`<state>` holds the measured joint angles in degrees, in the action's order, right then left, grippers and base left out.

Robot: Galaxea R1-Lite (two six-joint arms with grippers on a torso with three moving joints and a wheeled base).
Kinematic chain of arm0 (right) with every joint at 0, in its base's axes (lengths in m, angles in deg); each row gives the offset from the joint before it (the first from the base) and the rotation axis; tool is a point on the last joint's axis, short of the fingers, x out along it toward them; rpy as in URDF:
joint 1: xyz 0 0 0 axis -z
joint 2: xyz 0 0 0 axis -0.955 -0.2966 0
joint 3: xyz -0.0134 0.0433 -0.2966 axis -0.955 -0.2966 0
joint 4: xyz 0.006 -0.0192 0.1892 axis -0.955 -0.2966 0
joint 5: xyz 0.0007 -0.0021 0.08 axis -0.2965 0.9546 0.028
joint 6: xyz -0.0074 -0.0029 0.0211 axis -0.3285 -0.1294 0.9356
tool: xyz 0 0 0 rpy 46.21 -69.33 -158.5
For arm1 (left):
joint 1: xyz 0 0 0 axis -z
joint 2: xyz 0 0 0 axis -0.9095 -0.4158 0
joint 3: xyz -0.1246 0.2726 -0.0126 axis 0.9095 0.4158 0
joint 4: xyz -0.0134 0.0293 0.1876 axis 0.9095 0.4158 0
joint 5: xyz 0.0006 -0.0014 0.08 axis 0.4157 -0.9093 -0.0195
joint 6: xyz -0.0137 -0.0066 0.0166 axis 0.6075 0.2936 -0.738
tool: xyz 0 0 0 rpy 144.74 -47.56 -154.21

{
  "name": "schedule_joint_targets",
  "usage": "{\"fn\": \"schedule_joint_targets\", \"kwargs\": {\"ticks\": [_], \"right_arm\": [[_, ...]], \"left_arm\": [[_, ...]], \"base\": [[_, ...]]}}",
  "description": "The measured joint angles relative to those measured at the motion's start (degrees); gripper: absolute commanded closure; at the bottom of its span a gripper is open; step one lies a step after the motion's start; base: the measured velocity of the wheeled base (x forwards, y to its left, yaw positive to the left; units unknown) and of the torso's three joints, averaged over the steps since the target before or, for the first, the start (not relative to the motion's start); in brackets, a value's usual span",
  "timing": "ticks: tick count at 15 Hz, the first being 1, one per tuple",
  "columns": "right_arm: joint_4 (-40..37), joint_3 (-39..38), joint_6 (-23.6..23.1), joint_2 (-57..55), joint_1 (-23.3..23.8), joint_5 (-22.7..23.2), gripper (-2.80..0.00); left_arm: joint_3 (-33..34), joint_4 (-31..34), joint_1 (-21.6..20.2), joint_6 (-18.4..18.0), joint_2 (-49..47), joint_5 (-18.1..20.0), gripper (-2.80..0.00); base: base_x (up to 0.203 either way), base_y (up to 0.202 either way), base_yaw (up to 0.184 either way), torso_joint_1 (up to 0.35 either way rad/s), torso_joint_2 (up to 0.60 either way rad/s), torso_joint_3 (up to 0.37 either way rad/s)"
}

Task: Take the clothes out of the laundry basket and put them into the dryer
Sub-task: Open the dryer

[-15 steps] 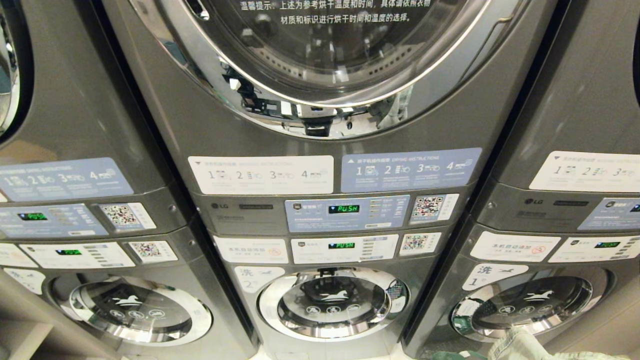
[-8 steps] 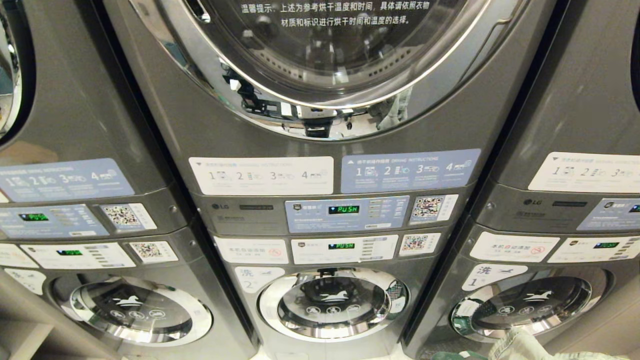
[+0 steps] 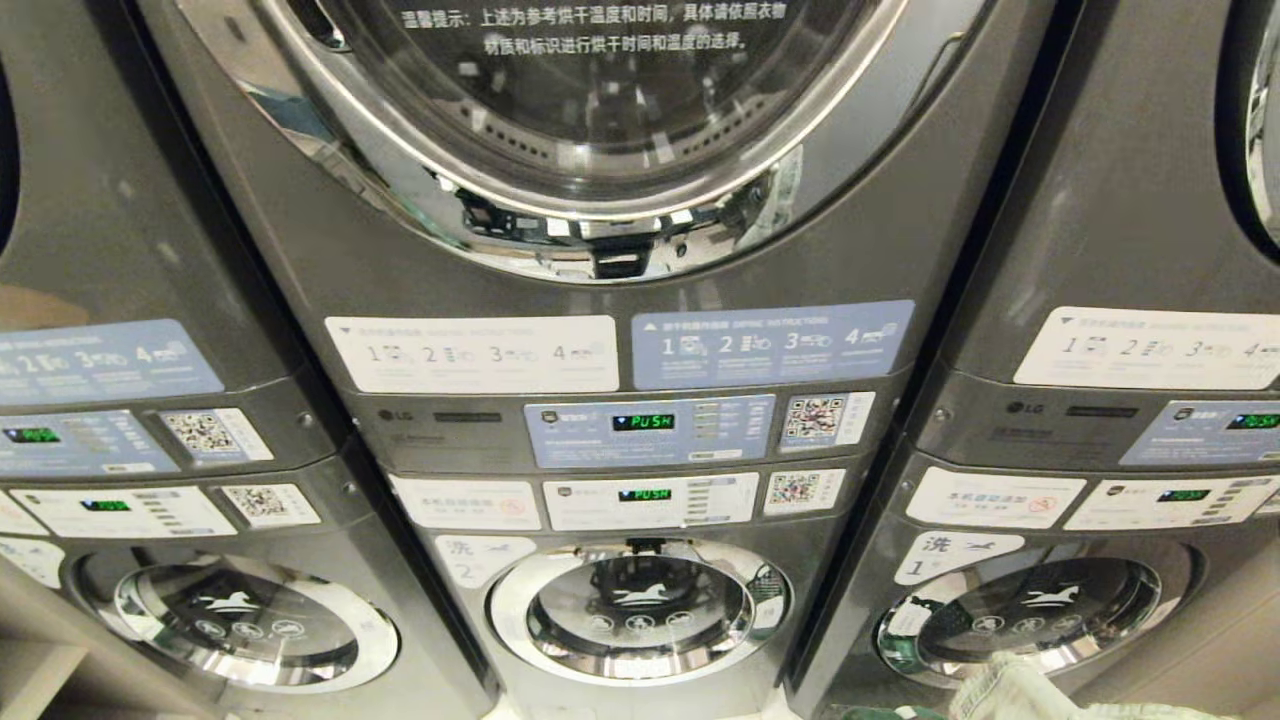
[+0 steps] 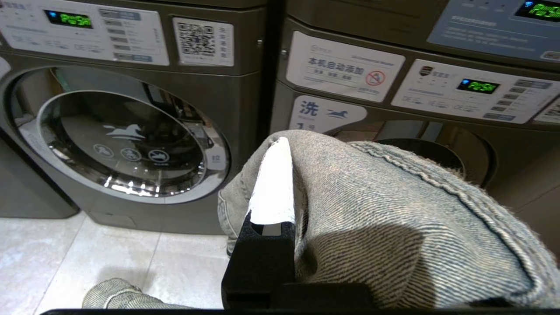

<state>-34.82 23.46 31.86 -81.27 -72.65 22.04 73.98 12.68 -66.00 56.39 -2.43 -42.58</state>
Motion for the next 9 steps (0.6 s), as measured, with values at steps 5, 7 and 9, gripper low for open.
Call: {"fn": "schedule_joint_targets", "kwargs": {"ticks": [5,7,9], "right_arm": [[0.02,-0.02,-0.1,0.0,0.0,0.04,0.0],[0.04,-0.05,-0.02,0.0,0.0,0.05,0.0],[0.06,-0.07,0.17,0.0,0.0,0.02,0.0]], "left_arm": [[0.0,0.0,-0.02,0.0,0.0,0.02,0.0],[0.0,0.0,-0.02,0.0,0.0,0.02,0.0],[0.0,0.0,-0.02,0.0,0.0,0.05,0.0]], "base": [[0.0,-0.195,0.0,0.005,0.0,0.003],[0.0,-0.197,0.0,0.002,0.0,0.002],[0.0,-0.195,0.003,0.004,0.0,-0.001]]}}
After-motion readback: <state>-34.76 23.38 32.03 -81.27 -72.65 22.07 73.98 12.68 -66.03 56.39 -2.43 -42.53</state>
